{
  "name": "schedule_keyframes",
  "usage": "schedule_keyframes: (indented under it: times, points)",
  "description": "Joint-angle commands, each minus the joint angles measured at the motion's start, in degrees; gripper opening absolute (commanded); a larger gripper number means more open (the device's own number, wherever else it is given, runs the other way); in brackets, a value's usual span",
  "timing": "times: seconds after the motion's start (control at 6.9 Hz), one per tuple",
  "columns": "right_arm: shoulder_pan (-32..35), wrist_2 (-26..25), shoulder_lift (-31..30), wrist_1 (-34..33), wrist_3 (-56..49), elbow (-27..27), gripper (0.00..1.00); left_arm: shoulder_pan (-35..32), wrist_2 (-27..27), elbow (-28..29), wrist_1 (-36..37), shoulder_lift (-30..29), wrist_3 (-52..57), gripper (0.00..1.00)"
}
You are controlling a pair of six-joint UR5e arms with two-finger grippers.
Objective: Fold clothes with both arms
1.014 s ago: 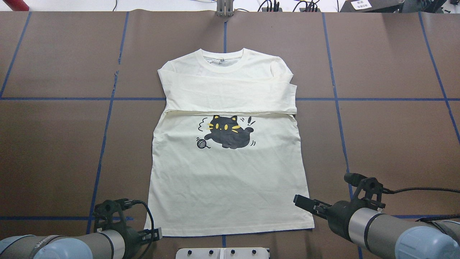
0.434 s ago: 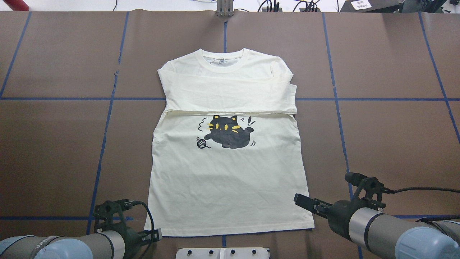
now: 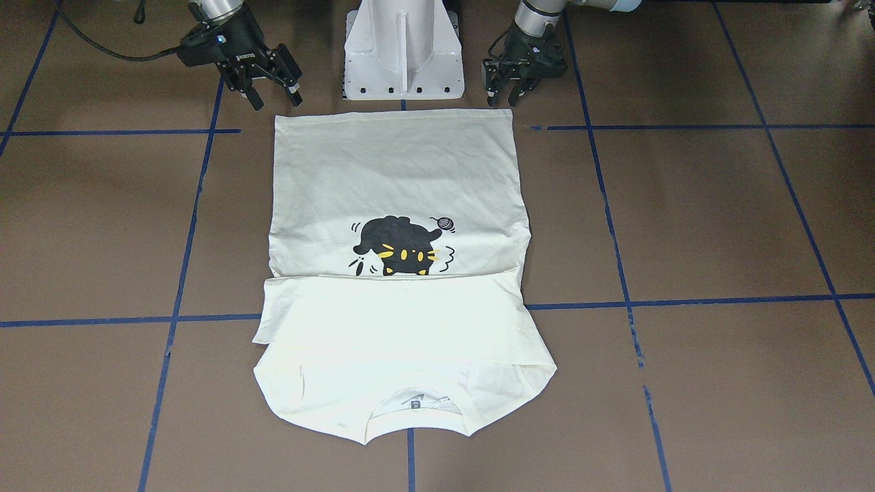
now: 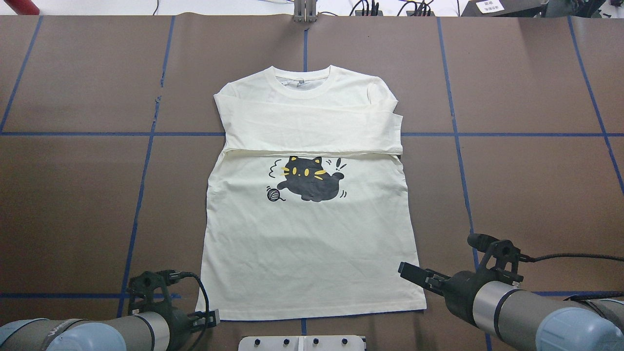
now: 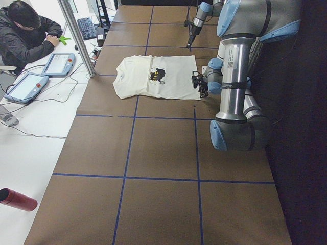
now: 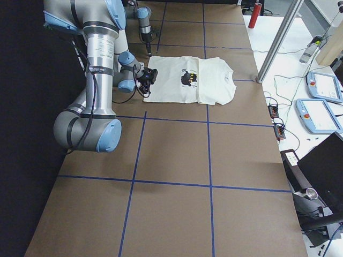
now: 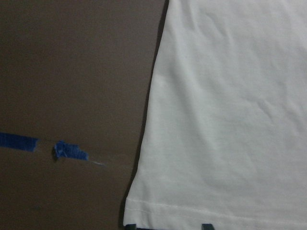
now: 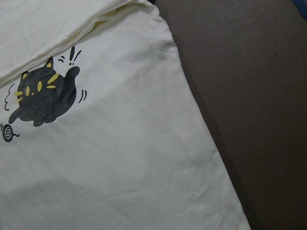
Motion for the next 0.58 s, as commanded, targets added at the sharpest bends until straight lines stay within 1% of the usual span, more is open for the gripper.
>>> schedule_keyframes:
  times: [0.0, 0.14, 0.29, 0.43]
  points:
    - [0.0, 0.1, 0.1, 0.0, 0.0, 0.0, 0.99, -0.2, 0.0, 1.5, -8.1, 1.6, 0.7, 0.55]
    - [0.1, 0.0, 0.1, 0.0, 0.0, 0.1, 0.99, -0.1, 0.1, 2.8, -13.9, 3.9, 2.0, 0.55]
    - [0.0, 0.0, 0.1, 0.0, 0.0, 0.1, 0.99, -0.2, 0.1, 3.1, -14.5, 5.0, 2.1, 0.55]
    - [0.1, 0.0, 0.1, 0.0, 0.0, 0.0, 0.99, -0.1, -0.1, 2.9, -14.6, 4.8, 2.1, 0.55]
